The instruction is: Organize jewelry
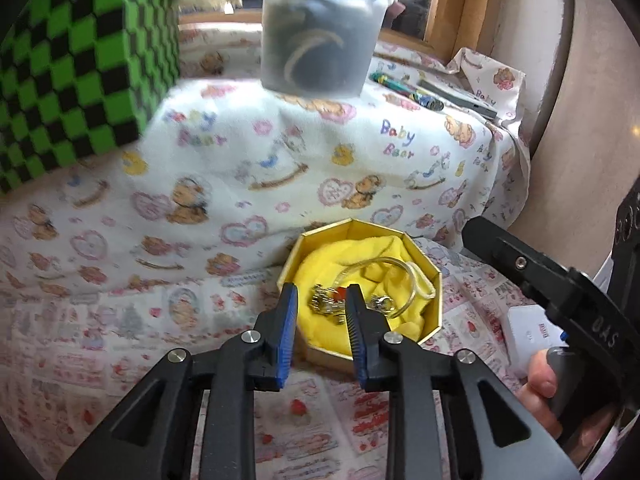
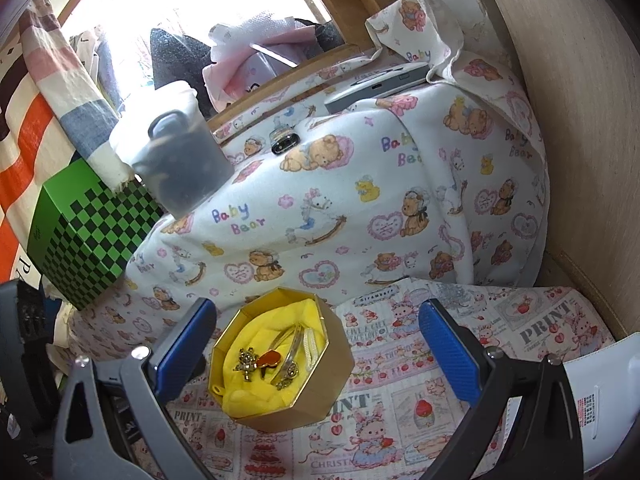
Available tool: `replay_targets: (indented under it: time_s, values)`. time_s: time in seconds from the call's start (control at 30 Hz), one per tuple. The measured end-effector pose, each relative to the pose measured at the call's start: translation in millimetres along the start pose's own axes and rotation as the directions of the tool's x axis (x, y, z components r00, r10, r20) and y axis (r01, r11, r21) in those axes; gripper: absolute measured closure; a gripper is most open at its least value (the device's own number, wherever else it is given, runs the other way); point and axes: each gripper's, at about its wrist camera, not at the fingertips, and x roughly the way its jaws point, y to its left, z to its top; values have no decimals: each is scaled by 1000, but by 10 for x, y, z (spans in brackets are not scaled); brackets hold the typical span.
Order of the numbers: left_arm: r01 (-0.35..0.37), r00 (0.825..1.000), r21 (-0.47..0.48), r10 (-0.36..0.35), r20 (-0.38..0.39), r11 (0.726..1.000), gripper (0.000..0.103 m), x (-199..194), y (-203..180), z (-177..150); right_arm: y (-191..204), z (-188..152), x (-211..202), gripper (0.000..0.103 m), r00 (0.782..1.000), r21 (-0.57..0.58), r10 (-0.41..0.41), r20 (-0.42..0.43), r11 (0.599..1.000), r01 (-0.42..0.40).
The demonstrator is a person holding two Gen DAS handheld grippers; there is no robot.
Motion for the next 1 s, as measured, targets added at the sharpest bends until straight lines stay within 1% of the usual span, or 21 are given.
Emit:
replay_targets:
  time_s: [0.07, 0.17, 0.2, 0.27, 0.33, 0.43, 0.47, 0.57, 0.63, 0.7, 0.77, 0.83, 0.9, 1.0]
  values:
    - [-22, 999, 14, 22, 27, 1000, 79, -102, 12, -9, 17, -14, 13, 2, 1000, -5, 5, -10, 1000, -5]
    - [-54, 996, 25, 52, 75, 998, 74, -276, 45, -25, 52, -31, 22, 2, 1000, -22, 7, -18, 1000, -7]
    - [-69, 994, 28, 66, 90, 997, 71, -332, 60, -31, 65, -35, 14, 2, 1000, -32, 5, -16, 999, -6]
    - [-121, 987, 36, 116, 113, 992, 70, -428, 80, -40, 109, -42, -20, 2, 1000, -55, 4, -4, 998, -4]
    - [-139, 980, 35, 133, 145, 990, 69, -538, 116, -46, 158, -45, -72, 2, 1000, -73, 12, 10, 997, -11]
    - [-149, 969, 15, 143, 199, 989, 60, -708, 190, -53, 234, -45, -138, 2, 999, -102, 24, 30, 995, -21]
    - [-154, 964, 7, 148, 221, 988, 56, -772, 217, -60, 266, -49, -163, 2, 999, -118, 26, 38, 993, -21]
    - [-175, 946, -8, 170, 275, 985, 54, -904, 277, -87, 358, -68, -219, 2, 998, -162, 31, 62, 987, -21]
    - [-184, 938, -11, 179, 298, 983, 53, -957, 323, -118, 422, -92, -260, 2, 996, -195, 32, 79, 981, -16]
    - [-183, 932, -27, 182, 315, 983, 47, -1003, 388, -155, 495, -124, -300, 2, 995, -232, 38, 96, 973, -15]
    - [-163, 932, -58, 173, 319, 985, 45, -1054, 473, -202, 559, -150, -335, 2, 993, -260, 42, 112, 966, -12]
    - [-153, 930, -73, 168, 327, 986, 39, -1088, 537, -240, 599, -164, -355, 2, 992, -271, 65, 105, 962, -34]
    - [-166, 922, -75, 182, 341, 983, 29, -1111, 565, -266, 625, -177, -373, 2, 992, -272, 74, 104, 961, -43]
    - [-184, 914, -85, 202, 352, 979, 24, -1119, 621, -296, 679, -210, -405, 2, 990, -297, 76, 120, 954, -38]
